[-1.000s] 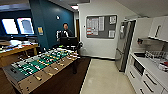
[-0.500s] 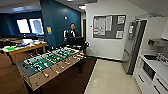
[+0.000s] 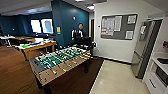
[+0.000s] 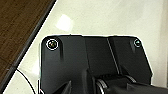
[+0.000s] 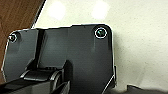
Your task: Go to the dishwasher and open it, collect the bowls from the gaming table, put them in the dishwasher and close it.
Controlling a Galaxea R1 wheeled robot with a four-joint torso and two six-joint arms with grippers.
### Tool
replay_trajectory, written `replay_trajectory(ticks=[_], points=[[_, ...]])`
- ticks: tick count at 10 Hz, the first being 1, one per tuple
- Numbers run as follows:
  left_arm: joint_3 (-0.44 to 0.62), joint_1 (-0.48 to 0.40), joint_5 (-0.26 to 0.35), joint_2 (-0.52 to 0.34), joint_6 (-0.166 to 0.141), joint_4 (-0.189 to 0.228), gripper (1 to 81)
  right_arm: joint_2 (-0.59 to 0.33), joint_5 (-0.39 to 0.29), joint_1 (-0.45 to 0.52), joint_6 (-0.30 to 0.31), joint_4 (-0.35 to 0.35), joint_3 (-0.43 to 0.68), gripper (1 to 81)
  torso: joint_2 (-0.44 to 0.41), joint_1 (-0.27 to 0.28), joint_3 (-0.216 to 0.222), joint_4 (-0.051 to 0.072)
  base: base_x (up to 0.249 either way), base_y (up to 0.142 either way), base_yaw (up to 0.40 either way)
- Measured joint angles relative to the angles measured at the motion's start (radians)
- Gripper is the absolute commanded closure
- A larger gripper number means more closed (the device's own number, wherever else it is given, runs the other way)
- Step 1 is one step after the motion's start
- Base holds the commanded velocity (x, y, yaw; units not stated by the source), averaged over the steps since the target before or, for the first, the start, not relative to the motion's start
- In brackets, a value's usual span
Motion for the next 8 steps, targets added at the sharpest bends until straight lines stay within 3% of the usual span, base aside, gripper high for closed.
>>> replay_trajectory(ticks=[8], points=[[-0.018,0.0,0.014,0.014,0.0,0.0,1.0,0.0,0.002,0.001,0.0,0.0,0.0,1.0,0.0,0.0,0.0,0.0,0.0,0.0,0.185]])
